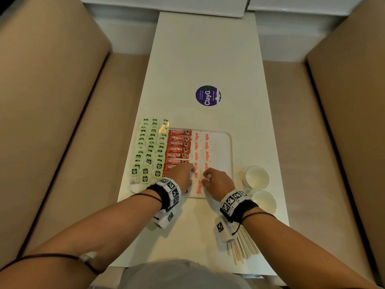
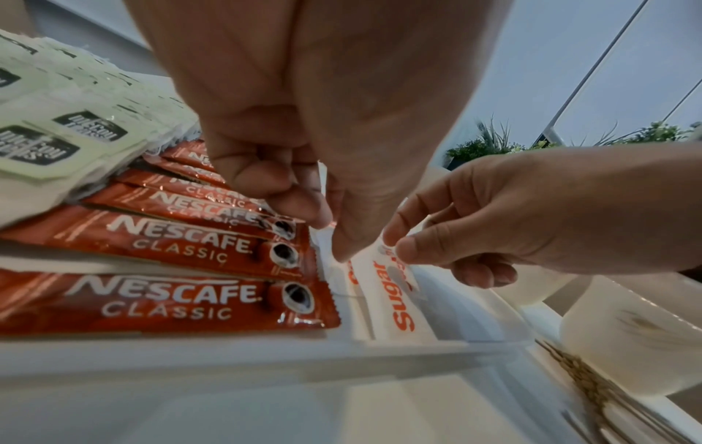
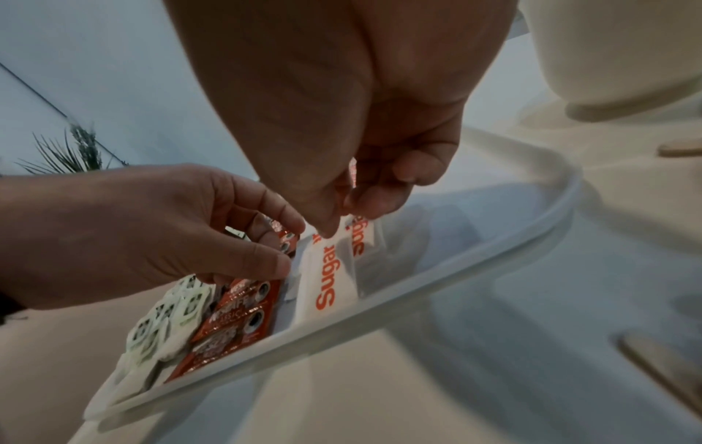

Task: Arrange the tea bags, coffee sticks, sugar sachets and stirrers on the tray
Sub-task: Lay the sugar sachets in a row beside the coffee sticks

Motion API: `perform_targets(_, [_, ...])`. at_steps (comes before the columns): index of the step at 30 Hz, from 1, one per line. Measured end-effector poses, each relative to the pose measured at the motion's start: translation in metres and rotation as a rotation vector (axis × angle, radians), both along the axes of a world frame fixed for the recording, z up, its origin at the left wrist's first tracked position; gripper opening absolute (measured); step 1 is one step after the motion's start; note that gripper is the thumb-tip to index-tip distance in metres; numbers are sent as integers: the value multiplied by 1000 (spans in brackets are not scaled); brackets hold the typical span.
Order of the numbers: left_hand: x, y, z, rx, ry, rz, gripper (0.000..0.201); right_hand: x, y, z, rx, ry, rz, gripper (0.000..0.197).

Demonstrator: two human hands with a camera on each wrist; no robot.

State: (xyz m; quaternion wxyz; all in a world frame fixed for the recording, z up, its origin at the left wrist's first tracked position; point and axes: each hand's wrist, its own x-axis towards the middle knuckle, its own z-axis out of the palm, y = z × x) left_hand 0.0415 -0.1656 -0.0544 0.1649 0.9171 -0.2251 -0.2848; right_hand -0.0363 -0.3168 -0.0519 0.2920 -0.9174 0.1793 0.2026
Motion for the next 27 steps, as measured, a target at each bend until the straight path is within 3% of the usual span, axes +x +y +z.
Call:
perform_targets(10, [-38, 17, 12, -76, 65, -103, 17, -37, -16, 30, -41, 5, 8, 22])
perform_targets(19, [-90, 12, 3, -53, 226, -193, 18, -106, -26, 41, -85, 115, 65, 27])
perform_targets(27, [-120, -9, -1, -46, 264, -254, 18, -160, -52, 36, -285, 262, 35, 34])
